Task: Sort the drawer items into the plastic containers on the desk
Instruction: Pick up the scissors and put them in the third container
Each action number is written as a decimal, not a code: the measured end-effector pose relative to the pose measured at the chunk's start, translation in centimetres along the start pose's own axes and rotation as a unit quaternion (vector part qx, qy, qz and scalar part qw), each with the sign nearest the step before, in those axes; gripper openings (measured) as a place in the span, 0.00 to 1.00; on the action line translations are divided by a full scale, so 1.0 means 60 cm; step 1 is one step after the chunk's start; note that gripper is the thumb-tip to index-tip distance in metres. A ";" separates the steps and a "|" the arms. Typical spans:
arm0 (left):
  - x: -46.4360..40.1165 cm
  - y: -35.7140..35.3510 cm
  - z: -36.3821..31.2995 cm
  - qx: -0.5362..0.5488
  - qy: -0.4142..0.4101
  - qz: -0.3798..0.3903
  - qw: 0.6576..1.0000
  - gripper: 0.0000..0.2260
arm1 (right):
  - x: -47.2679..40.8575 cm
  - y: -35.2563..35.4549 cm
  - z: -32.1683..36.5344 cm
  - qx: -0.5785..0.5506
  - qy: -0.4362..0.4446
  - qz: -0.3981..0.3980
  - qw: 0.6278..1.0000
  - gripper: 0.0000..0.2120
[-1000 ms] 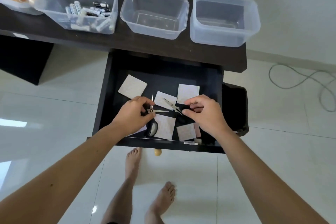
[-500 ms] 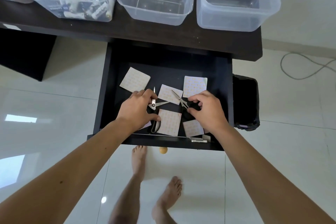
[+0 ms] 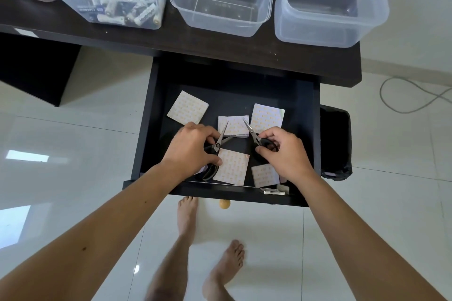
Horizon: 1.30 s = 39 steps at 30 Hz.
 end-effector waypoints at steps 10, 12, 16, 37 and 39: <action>0.004 -0.005 0.016 0.159 0.035 0.019 0.986 0.13 | 0.008 -0.005 0.006 -0.115 -0.016 0.035 0.993 0.14; 0.001 -0.004 0.021 0.188 0.035 0.017 0.981 0.13 | 0.008 -0.006 0.005 -0.138 -0.024 0.041 0.989 0.15; -0.006 0.013 0.031 0.254 0.039 -0.021 0.966 0.12 | 0.007 -0.004 0.007 -0.154 -0.023 0.047 0.987 0.17; -0.004 0.220 -0.039 0.369 -0.044 -0.104 0.922 0.11 | 0.038 0.055 0.116 -0.134 0.045 -0.028 0.990 0.13; -0.013 0.260 -0.070 0.354 -0.081 -0.130 0.923 0.10 | 0.044 0.071 0.135 -0.129 0.060 -0.044 0.989 0.12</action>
Point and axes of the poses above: each hand's wrist, its own x-axis away from the middle knuckle, its own y-axis out of the back of the hand, z = x × y, the point moved 8 cm from there along -x, towards the middle knuckle, and after that the axes turned 4 degrees about -y, right-handed, at the moved point
